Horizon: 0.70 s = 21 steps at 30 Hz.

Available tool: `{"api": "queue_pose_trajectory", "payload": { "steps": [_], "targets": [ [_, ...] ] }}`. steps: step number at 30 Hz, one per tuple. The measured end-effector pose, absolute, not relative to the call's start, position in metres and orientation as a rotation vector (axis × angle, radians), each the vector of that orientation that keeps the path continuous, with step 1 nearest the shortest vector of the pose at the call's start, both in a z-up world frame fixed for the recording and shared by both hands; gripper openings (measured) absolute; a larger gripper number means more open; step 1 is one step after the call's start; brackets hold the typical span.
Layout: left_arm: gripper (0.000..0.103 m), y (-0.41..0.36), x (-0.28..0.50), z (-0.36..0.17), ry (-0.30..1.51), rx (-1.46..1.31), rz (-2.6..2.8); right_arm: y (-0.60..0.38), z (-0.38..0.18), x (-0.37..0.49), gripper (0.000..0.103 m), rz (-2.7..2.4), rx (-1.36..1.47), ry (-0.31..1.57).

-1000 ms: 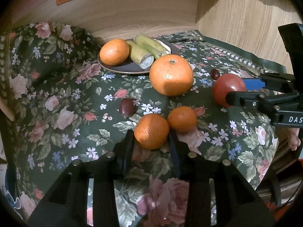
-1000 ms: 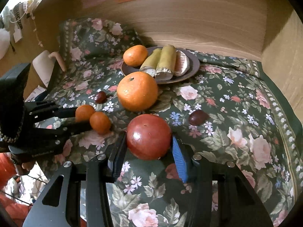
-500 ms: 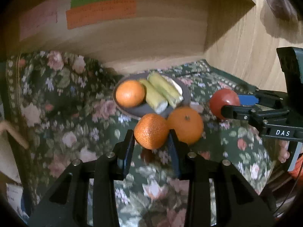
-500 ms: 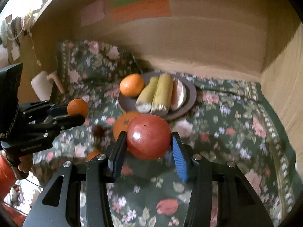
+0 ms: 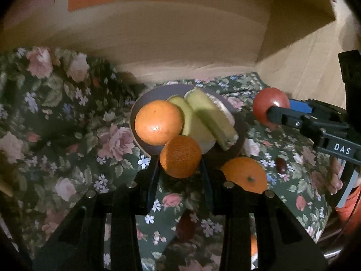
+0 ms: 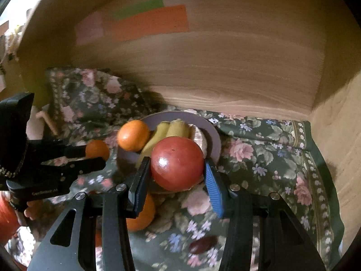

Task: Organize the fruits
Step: 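Grasp the small tangerine with the left tool while the right tool grasps the red tomato, lift toward plate, then lower the tangerine onto the plate with the left tool while the right tool sets the tomato beside it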

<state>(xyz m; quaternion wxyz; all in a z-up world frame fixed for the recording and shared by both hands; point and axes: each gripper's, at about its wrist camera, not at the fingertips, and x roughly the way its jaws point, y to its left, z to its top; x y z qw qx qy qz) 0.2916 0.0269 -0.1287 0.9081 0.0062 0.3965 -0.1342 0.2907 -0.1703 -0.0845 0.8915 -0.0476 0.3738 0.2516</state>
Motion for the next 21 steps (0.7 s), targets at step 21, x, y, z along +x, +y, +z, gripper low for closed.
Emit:
{"api": "queue_pose_trajectory", "payload": {
  "steps": [21],
  "targets": [
    [0.052,0.020,0.322,-0.151,0.883,0.003,-0.265,-0.164,-0.124,0.329,0.046,0.512,-0.126,0.908]
  ]
}}
